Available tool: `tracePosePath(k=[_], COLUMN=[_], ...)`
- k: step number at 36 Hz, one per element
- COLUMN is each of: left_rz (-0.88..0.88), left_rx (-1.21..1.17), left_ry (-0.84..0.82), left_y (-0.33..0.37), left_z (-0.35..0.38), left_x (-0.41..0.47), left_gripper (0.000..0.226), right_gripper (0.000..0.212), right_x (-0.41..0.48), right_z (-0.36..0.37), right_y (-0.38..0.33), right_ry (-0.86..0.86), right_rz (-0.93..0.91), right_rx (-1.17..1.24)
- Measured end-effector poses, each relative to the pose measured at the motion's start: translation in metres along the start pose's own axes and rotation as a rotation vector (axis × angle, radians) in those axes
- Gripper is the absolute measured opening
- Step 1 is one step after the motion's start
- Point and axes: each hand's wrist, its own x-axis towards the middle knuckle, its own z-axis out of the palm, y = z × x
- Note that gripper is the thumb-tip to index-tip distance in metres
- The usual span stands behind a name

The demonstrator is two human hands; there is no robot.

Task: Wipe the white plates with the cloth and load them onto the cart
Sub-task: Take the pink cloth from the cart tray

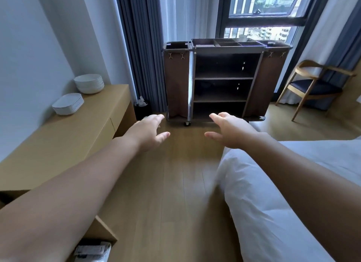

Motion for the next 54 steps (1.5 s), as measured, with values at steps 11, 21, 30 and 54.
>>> tracePosePath(k=[11,21,30,54], left_rz=[-0.026,-0.005,0.039,0.146], left_rx=[0.008,-0.006,-0.013,0.023], left_ry=[0.012,0.020,0.008,-0.034], left_y=[0.002,-0.040,-0.112,-0.201], left_z=[0.002,0.004,0.002,-0.008], left_x=[0.116,0.223,0.350,0.596], left_gripper=[0.068,0.068,0.068,0.068], right_gripper=[0.069,0.067,0.067,0.064], right_x=[0.113,0.214,0.352,0.597], right_z=[-0.007,0.005,0.020,0.032], right_y=[0.048,0.062,0.060,0.104], right_ry=[-0.022,-0.022,-0.003,0.020], right_rz=[-0.052,-0.051,-0.032,0.035], right_rx=[-0.019,-0.030,-0.092,-0.111])
